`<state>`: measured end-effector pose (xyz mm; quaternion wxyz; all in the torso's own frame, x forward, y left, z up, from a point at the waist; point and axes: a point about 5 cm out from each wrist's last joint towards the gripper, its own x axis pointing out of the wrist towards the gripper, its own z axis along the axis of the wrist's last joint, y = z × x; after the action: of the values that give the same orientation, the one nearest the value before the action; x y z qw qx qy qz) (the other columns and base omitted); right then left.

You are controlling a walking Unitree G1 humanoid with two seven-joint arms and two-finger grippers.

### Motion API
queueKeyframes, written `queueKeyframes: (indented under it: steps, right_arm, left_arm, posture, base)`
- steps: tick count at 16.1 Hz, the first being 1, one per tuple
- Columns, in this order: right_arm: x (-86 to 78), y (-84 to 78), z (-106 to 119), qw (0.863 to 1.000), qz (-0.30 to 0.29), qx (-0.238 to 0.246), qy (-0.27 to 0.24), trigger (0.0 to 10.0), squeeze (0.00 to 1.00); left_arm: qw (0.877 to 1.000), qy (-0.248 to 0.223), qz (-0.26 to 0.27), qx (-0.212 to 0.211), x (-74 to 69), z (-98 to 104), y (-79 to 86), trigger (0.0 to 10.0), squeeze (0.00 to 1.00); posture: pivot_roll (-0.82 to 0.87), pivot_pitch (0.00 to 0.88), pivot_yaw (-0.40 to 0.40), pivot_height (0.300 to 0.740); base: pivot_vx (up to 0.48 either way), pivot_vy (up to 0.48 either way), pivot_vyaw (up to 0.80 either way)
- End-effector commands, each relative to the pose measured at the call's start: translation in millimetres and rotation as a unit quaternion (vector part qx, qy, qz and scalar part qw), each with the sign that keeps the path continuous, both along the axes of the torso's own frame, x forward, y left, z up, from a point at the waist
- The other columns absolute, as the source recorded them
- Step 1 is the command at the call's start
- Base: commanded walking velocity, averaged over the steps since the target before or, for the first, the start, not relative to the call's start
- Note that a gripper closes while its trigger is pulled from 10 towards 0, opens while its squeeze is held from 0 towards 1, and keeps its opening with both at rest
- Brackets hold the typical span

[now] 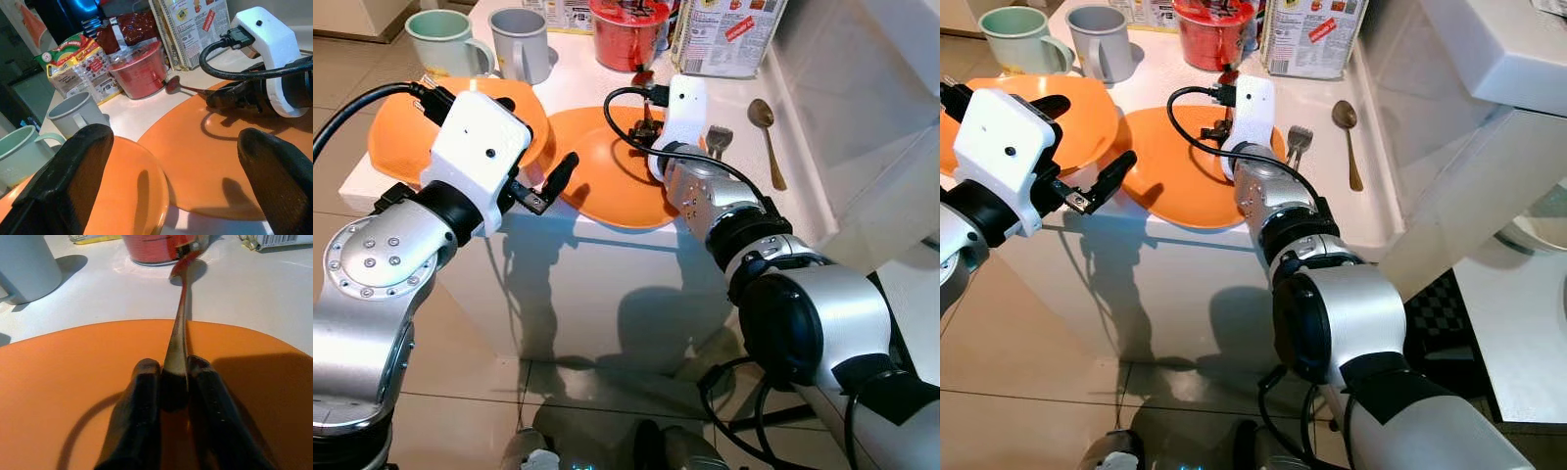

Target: Setting the table

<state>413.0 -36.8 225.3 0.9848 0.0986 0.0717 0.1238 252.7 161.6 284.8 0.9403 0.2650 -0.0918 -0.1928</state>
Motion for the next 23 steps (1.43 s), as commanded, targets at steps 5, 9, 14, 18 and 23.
queueKeyframes:
  steps: [5,9,14,18,23]
  right_arm:
    - [2.7,-10.2,2.3,0.999,-0.033,0.021,-0.004,0.0,0.00]
    - [6.1,-20.7,11.6,0.995,-0.071,0.069,-0.013,0.0,0.00]
    - [8.2,-26.6,28.0,0.990,-0.085,0.093,-0.056,0.0,0.00]
    - [5.8,-28.9,48.0,0.984,-0.039,0.027,-0.170,0.0,0.00]
    - [-22.5,-56.5,44.7,0.949,0.009,0.029,-0.314,0.0,0.00]
  left_arm:
    - [1.000,-0.022,-0.015,-0.010,5.5,4.9,-6.2,10.0,0.00]
    - [0.999,-0.033,-0.024,-0.022,11.6,4.5,-12.8,10.0,0.00]
    - [0.998,-0.045,-0.028,-0.038,17.1,3.6,-17.4,10.0,0.00]
    - [0.998,-0.041,-0.001,-0.055,19.1,-4.7,-15.6,10.0,0.00]
    - [0.992,-0.037,0.038,-0.117,26.7,-15.0,-17.0,10.0,0.00]
  posture:
    - [0.21,0.151,-0.109,0.740]
    - [0.17,0.114,-0.098,0.740]
    - [0.15,0.063,-0.094,0.740]
    - [0.14,0.022,-0.083,0.740]
    - [0.09,0.000,-0.050,0.740]
  base:
    - [0.000,0.000,0.00]
    - [0.000,0.000,0.00]
    - [0.000,0.000,0.00]
    - [0.000,0.000,0.00]
    - [0.000,0.000,0.00]
